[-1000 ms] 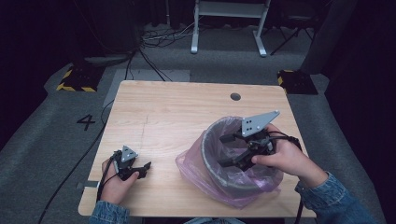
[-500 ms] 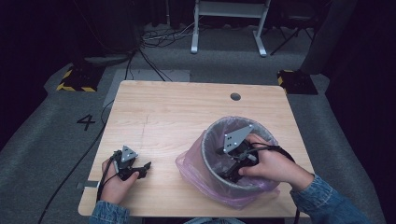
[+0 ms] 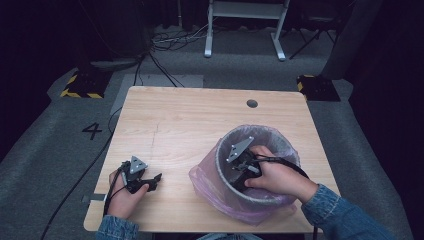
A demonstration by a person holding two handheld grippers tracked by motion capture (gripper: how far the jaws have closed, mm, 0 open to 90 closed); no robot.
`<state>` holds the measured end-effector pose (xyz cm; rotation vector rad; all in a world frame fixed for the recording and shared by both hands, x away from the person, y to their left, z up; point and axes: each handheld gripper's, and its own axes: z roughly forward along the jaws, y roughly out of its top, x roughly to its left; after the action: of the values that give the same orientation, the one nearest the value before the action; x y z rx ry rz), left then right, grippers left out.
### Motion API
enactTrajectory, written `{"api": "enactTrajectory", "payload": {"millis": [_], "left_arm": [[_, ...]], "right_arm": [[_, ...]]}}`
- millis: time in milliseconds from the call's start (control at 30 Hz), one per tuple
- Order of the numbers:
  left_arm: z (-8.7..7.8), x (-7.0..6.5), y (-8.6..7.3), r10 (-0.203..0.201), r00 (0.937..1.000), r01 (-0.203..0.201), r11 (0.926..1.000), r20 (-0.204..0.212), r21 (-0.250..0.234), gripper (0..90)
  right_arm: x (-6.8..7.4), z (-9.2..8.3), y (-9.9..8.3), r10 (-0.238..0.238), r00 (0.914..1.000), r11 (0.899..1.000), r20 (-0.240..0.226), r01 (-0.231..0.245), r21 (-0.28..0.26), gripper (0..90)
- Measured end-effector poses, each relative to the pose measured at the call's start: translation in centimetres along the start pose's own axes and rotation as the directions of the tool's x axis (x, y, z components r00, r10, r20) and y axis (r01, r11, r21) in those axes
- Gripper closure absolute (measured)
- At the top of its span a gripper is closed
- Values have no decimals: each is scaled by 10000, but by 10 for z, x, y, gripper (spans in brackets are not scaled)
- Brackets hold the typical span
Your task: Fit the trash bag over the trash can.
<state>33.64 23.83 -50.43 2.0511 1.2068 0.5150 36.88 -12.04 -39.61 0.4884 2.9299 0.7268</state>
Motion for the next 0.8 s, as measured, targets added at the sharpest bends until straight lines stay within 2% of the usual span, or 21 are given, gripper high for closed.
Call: {"api": "enactTrajectory", "payload": {"millis": [100, 167, 233, 300, 367, 433, 500, 633, 700, 733, 800], "left_arm": [[0, 0, 0, 2, 10000, -2, 10000, -1, 0, 282], [0, 0, 0, 3, 10000, -3, 10000, -1, 3, 281], [0, 0, 0, 0, 10000, 0, 10000, -1, 1, 281], [0, 0, 0, -18, 10000, 18, 10000, 5, -5, 281], [0, 0, 0, -2, 10000, 2, 10000, 4, 2, 281], [0, 0, 0, -6, 10000, 6, 10000, -10, 3, 280], [0, 0, 0, -8, 10000, 8, 10000, -13, -2, 278], [0, 0, 0, -10, 10000, 10, 10000, -17, 2, 278], [0, -1, 0, -51, 10000, 51, 10000, -31, -2, 279], [0, -1, 0, -44, 10000, 44, 10000, -43, -1, 279], [0, -1, 0, -66, 10000, 66, 10000, -53, 0, 279]], "right_arm": [[-2, 5, -2, -59, 10000, 9987, 9, 58, 503, 172], [-1, 8, -3, 125, 9998, 9981, -147, -116, 606, 172], [-1, 10, -4, 262, 9996, 9970, -107, -253, 725, 172], [-2, 11, -5, 224, 9997, 9962, -133, -212, 842, 167], [-1, 13, -7, 313, 9989, 9942, -354, -274, 1037, 166], [-1, 12, -7, 278, 9988, 9951, -395, -239, 955, 182], [0, 6, -6, 472, 9968, 9967, -649, -427, 687, 211], [-2, -14, -1, 750, 9943, 9958, -759, -788, -476, 201], [-4, -25, 2, 782, 9941, 9903, -745, -861, -1088, 201], [-5, -32, 4, 947, 9928, 9848, -735, -1043, -1388, 201], [-7, -43, 7, 999, 9935, 9762, -548, -1085, -1880, 201]]}}
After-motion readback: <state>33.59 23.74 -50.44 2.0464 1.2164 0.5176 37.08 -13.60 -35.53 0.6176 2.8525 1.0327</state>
